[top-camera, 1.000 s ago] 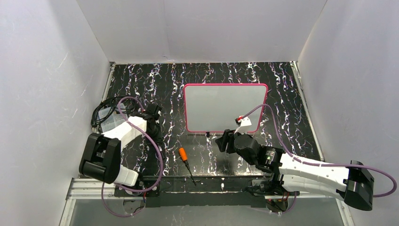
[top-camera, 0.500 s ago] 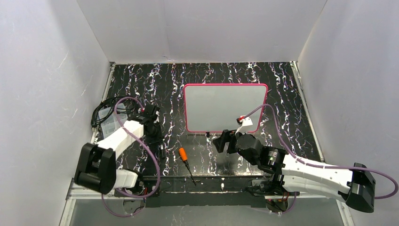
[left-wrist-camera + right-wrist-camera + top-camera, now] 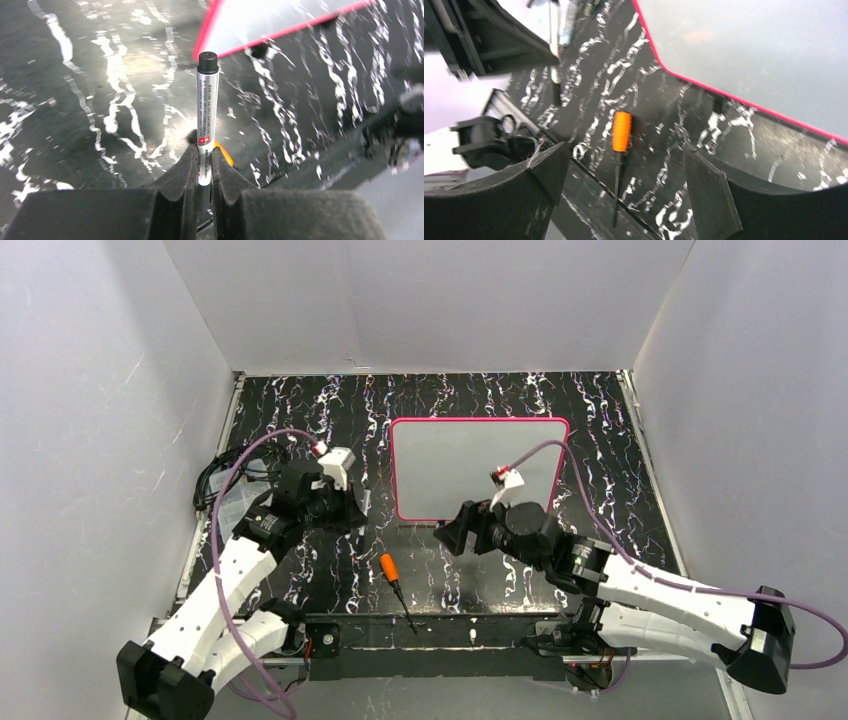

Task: Write a sentence on the whiteboard
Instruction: Pick up the whiteboard marker at the center of the board.

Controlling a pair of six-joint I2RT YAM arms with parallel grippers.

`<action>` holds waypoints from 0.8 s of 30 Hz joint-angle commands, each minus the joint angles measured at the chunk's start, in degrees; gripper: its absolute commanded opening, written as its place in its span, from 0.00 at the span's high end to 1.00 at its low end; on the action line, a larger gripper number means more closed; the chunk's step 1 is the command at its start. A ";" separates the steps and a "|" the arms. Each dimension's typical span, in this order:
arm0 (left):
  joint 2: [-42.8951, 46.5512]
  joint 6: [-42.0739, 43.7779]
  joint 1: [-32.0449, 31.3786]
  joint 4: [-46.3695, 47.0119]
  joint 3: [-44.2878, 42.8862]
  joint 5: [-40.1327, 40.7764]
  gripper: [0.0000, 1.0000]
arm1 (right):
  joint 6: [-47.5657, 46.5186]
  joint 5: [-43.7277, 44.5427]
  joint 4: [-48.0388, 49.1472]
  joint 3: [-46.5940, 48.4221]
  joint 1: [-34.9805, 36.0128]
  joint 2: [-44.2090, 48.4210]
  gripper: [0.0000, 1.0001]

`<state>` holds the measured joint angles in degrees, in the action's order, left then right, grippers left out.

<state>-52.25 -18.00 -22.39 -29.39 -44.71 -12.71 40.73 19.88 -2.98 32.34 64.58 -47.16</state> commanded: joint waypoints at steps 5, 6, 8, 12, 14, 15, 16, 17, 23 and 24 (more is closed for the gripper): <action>6.17 11.47 -12.57 0.29 1.69 -9.39 1.00 | -3.41 -33.52 5.42 12.36 -13.80 -9.83 0.10; 6.81 11.43 -16.56 0.34 2.20 -9.02 1.00 | -5.69 -36.91 3.28 15.60 -14.38 -12.32 0.10; 6.03 11.52 -19.44 0.50 1.81 -8.62 1.00 | -6.48 -40.17 3.07 17.33 -14.34 -14.98 0.13; 3.17 12.71 -23.42 1.53 1.29 -8.32 1.00 | -6.23 -46.49 4.02 18.79 -14.30 -19.90 0.25; 1.97 13.26 -25.07 1.93 0.80 -8.17 1.00 | -5.08 -49.49 5.03 18.99 -14.30 -22.35 0.34; 1.46 13.38 -25.67 2.30 0.70 -8.19 1.00 | -4.47 -50.58 5.48 18.95 -14.26 -23.32 0.36; 1.26 13.54 -26.28 2.58 0.68 -8.16 1.00 | -4.08 -51.45 6.02 18.80 -14.11 -24.00 0.38; 1.13 13.54 -26.61 2.72 0.65 -8.13 1.00 | -3.84 -52.04 6.22 18.73 -13.89 -24.63 0.40; 1.10 13.66 -27.50 2.85 0.76 -8.36 1.00 | -2.22 -54.35 8.82 18.03 -12.12 -26.22 0.48; 1.14 13.73 -27.57 2.89 0.76 -8.36 1.00 | -2.09 -54.21 8.87 18.02 -11.83 -26.54 0.53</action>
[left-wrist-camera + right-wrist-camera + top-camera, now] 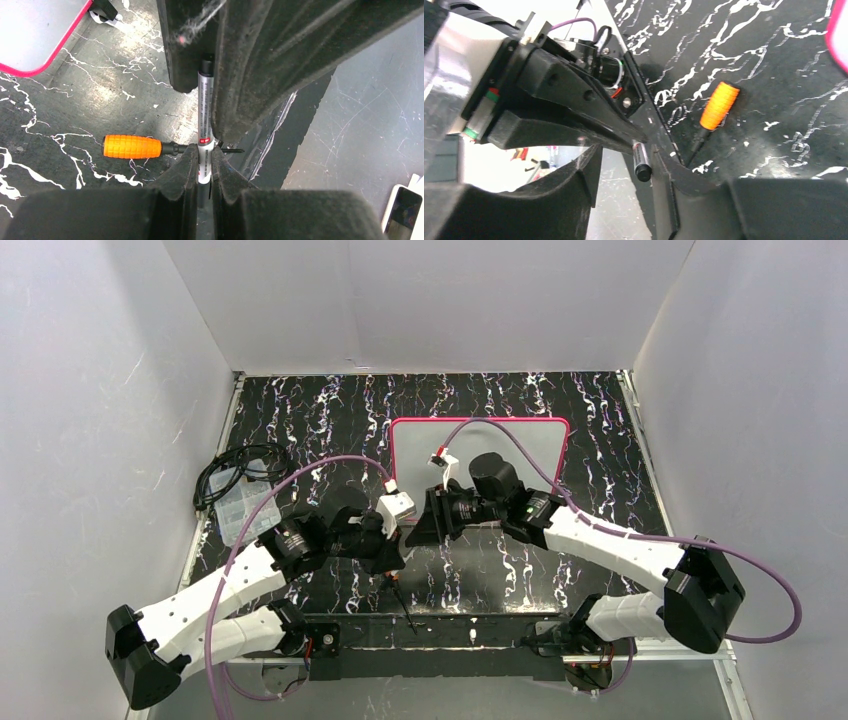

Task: Write a sentence on the whiteboard
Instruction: Pick up the whiteboard marker at the center of the board.

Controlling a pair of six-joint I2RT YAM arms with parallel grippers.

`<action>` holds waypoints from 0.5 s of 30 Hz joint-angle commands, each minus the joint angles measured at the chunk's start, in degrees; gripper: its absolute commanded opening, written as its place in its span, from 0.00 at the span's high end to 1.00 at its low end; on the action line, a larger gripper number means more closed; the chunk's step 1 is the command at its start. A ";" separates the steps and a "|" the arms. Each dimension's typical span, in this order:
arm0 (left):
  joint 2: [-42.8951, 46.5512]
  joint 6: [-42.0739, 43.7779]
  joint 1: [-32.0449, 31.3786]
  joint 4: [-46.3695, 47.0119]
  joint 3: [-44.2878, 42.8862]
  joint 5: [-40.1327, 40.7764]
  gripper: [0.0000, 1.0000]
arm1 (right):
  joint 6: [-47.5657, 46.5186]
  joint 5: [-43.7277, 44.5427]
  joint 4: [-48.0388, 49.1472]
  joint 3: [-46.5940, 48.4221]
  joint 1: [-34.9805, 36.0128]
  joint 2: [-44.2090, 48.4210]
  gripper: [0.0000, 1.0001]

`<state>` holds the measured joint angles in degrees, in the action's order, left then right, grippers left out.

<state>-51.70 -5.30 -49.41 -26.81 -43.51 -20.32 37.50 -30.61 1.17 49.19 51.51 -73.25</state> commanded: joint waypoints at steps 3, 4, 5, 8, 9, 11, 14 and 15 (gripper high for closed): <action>0.46 1.16 -0.64 0.27 -0.44 -0.53 1.00 | 1.22 -3.68 4.74 1.26 2.34 -1.47 0.60; 0.46 1.16 -0.68 0.27 -0.44 -0.44 1.00 | 1.18 -3.40 4.80 1.26 2.77 -1.60 0.61; 0.45 1.08 -0.71 0.26 -0.44 -0.37 1.00 | 1.14 -3.21 4.78 1.30 3.15 -1.77 0.62; 1.00 1.03 -0.69 0.26 -0.40 0.01 1.00 | 0.18 -1.93 3.27 1.35 3.57 -2.07 0.63; 1.25 1.00 -0.75 0.26 -0.36 0.12 1.00 | -0.21 -1.35 2.47 1.35 3.60 -2.15 0.63; 1.51 0.93 -0.78 0.48 -0.20 0.27 1.00 | -0.82 -1.00 1.31 1.43 3.73 -2.45 0.63; 1.35 0.90 -0.78 0.53 -0.25 0.20 1.00 | -1.14 -0.45 1.04 1.37 3.98 -2.73 0.66; 1.34 0.84 -0.79 0.57 -0.24 0.19 1.00 | -1.26 -0.28 0.97 1.43 4.08 -2.81 0.68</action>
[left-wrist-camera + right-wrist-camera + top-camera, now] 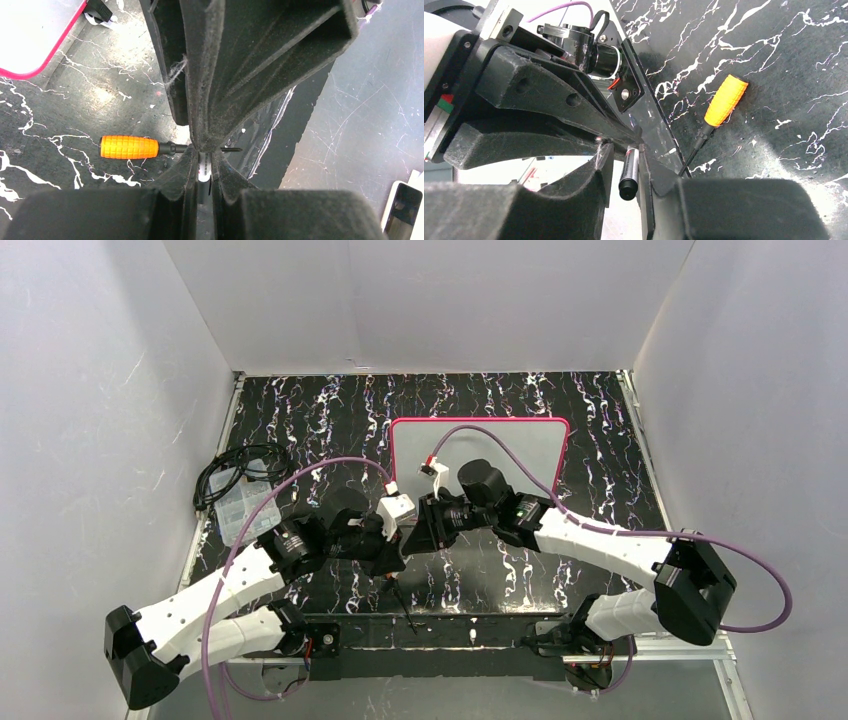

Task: Write a sentence on the whiteboard
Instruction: Pick up the whiteboard marker at the center of the board.

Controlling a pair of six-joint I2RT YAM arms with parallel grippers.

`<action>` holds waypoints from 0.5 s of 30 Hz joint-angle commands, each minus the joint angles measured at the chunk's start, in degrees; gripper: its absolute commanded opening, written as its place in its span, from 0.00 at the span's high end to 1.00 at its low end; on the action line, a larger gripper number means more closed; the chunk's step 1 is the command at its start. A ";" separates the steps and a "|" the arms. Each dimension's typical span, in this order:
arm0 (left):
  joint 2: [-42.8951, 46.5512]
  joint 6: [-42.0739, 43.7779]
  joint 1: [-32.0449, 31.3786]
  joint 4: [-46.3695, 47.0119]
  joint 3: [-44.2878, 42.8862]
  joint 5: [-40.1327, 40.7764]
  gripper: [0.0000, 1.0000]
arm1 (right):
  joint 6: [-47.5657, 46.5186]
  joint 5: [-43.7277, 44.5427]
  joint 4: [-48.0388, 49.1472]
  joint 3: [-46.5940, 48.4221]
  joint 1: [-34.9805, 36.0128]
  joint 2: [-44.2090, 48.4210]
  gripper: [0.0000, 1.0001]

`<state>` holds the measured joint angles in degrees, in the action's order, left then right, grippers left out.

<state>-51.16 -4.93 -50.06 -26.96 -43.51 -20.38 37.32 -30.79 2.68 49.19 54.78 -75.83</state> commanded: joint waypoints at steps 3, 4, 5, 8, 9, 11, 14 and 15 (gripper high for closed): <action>0.94 0.30 -0.12 0.66 -0.26 0.49 1.00 | -1.98 0.33 -1.46 1.67 1.15 -0.55 0.81; 1.03 0.16 -0.12 0.72 -0.24 0.59 1.00 | -2.35 0.86 -2.11 1.84 1.17 -0.43 0.88; 1.18 -0.07 -0.12 0.83 -0.26 0.78 1.00 | -2.68 1.81 -2.53 1.94 1.20 -0.27 0.93; 1.23 -0.94 -0.17 1.17 -0.27 0.53 0.57 | -3.88 6.07 -4.64 1.98 1.12 2.59 0.99; 1.17 -0.91 -0.17 1.20 -0.24 0.19 0.44 | -4.06 7.37 -4.91 1.89 1.06 3.87 0.99; 0.91 -0.70 -0.12 1.06 -0.26 -0.17 0.32 | -4.98 9.08 -6.31 2.40 0.80 6.15 0.99; 0.13 -0.23 -0.12 0.97 -0.22 -1.33 0.31 | -5.61 8.18 -8.39 2.89 -1.61 9.01 0.99; -0.32 -0.09 -0.12 0.83 -0.26 -1.81 0.31 | -5.36 6.69 -8.17 2.54 -3.08 9.89 0.99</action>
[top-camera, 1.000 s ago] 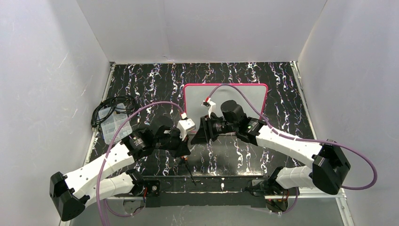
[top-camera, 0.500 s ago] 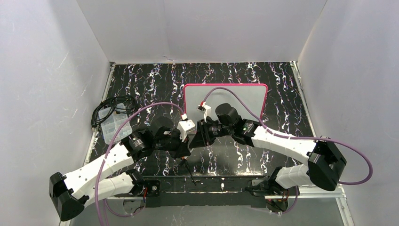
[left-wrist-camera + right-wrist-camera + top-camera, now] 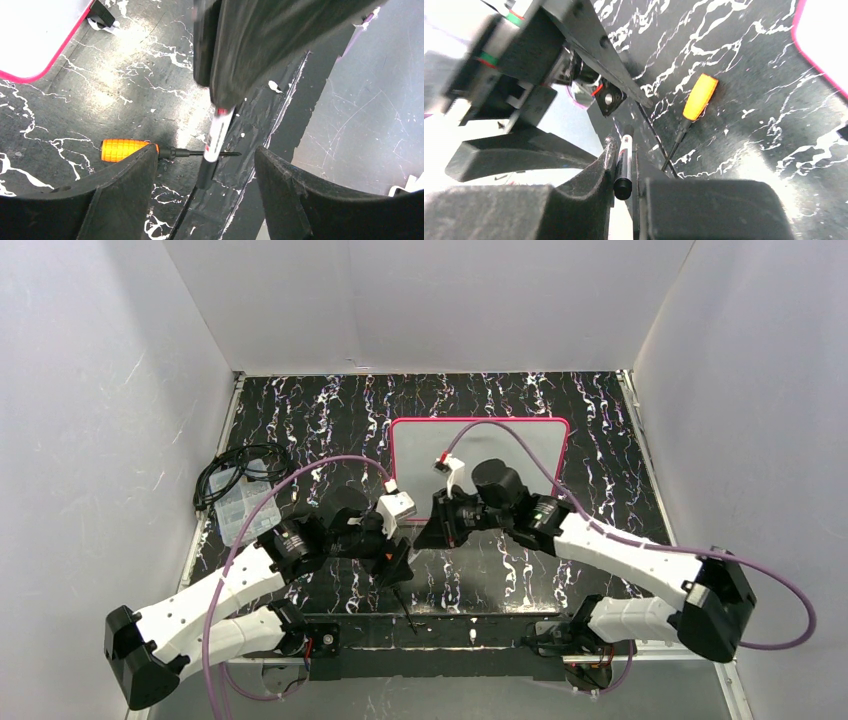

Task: Write a sentence on the whiteboard
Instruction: Pick up the whiteboard marker at the center of the board.

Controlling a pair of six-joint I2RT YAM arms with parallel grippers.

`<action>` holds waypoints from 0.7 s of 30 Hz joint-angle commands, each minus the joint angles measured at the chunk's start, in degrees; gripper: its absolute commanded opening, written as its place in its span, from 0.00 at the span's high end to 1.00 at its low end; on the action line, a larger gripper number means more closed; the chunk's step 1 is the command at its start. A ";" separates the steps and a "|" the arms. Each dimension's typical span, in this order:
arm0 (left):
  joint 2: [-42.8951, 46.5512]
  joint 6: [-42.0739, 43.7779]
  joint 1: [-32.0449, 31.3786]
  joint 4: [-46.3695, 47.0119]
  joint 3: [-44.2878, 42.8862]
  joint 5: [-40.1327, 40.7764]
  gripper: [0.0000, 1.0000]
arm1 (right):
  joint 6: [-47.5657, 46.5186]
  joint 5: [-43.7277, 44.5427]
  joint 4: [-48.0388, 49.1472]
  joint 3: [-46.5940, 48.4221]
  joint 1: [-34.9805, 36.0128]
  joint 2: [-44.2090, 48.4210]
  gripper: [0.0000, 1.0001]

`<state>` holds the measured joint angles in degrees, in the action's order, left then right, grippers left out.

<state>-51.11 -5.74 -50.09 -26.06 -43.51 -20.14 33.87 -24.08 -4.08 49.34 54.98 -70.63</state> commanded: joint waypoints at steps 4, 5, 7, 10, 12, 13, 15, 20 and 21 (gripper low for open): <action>-2.22 1.20 -0.50 -0.79 -0.77 -3.59 0.36 | -1.62 -5.09 -1.19 1.95 -7.42 6.66 0.99; -2.42 1.33 -0.62 -0.82 -0.79 -3.78 0.39 | -1.66 -5.83 -1.43 2.06 -7.77 6.79 0.99; -2.58 1.33 -0.90 -0.81 -0.86 -3.84 0.48 | -1.88 -7.07 -1.55 2.24 -8.19 6.97 0.99; -2.16 1.25 -1.05 -0.83 -0.88 -3.81 0.54 | -2.92 -7.48 -3.01 2.95 -8.31 6.79 0.99; -1.84 1.16 -1.15 -0.67 -0.75 -3.81 0.44 | -3.33 -7.71 -3.74 3.27 -8.40 6.50 0.99; -1.80 1.16 -1.10 -0.57 -0.71 -3.76 0.40 | -3.32 -8.23 -3.56 3.26 -8.40 6.41 0.99; -2.00 1.17 -1.20 -0.56 -0.70 -3.37 0.39 | -2.80 -9.49 -2.61 3.22 -8.40 6.23 0.99; -2.33 1.08 -1.18 -0.47 -0.87 -4.22 0.40 | -1.52 -11.49 -0.17 2.73 -8.40 6.21 0.99; -2.28 1.00 -1.20 -0.36 -0.88 -4.81 0.43 | -1.25 -11.82 0.31 2.46 -8.40 6.16 0.99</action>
<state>-53.89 -5.06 -50.87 -25.98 -43.51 -22.63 32.27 -32.64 -7.35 49.41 46.83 -64.51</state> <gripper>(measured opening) 0.601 0.195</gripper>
